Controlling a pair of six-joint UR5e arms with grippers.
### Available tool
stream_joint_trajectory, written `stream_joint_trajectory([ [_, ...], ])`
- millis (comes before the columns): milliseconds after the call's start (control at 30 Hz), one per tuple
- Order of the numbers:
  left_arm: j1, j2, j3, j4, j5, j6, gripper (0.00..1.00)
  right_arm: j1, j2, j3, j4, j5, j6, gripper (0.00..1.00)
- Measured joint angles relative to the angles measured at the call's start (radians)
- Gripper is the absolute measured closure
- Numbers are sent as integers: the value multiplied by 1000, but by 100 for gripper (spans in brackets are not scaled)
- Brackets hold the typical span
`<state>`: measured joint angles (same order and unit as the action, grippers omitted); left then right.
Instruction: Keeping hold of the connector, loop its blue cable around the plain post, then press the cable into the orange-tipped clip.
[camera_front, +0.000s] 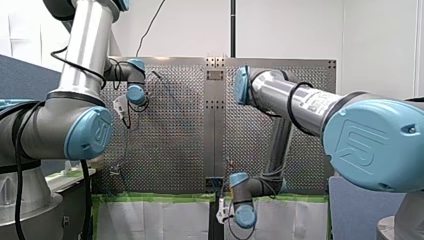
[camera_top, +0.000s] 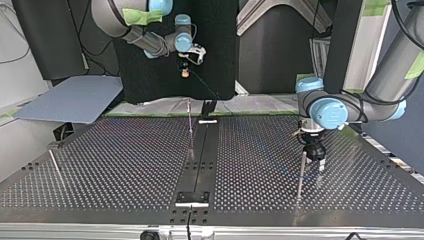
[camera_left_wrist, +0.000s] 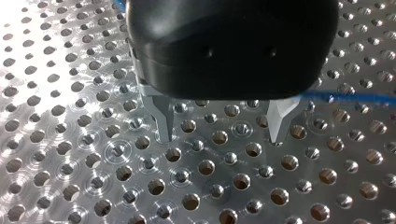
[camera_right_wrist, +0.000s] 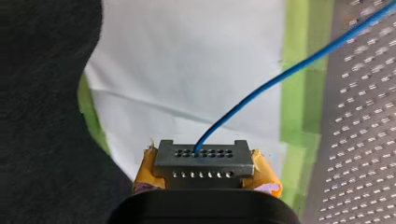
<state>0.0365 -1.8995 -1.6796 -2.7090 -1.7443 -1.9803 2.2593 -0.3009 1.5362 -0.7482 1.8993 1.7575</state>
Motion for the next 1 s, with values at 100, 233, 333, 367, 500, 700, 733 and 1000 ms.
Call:
stream_joint_trajectory([
  [100, 0, 0, 0, 0, 0, 0, 0, -6, 30, 0, -1, 4, 0, 100],
  [233, 0, 0, 0, -2, -2, 0, 0, -11, 51, 0, 0, 14, 1, 100],
  [333, 0, 0, 0, -4, -3, 0, 0, -15, 54, 3, 5, 26, 1, 100],
  [367, 0, 0, 0, -4, -3, 0, 0, -16, 53, 5, 4, 32, 1, 100],
  [500, 0, 0, 0, -5, -3, 0, 0, -18, 42, 20, -8, 44, 1, 100],
  [700, 0, 0, 0, -6, -4, 0, 0, -24, -10, 73, -61, 53, -1, 100],
  [733, 0, 0, 0, -7, -4, 0, 0, -24, -19, 81, -69, 55, -3, 100],
  [1000, -1, 0, 0, -21, -15, 0, 0, -22, -94, 157, -144, 81, -7, 100],
])
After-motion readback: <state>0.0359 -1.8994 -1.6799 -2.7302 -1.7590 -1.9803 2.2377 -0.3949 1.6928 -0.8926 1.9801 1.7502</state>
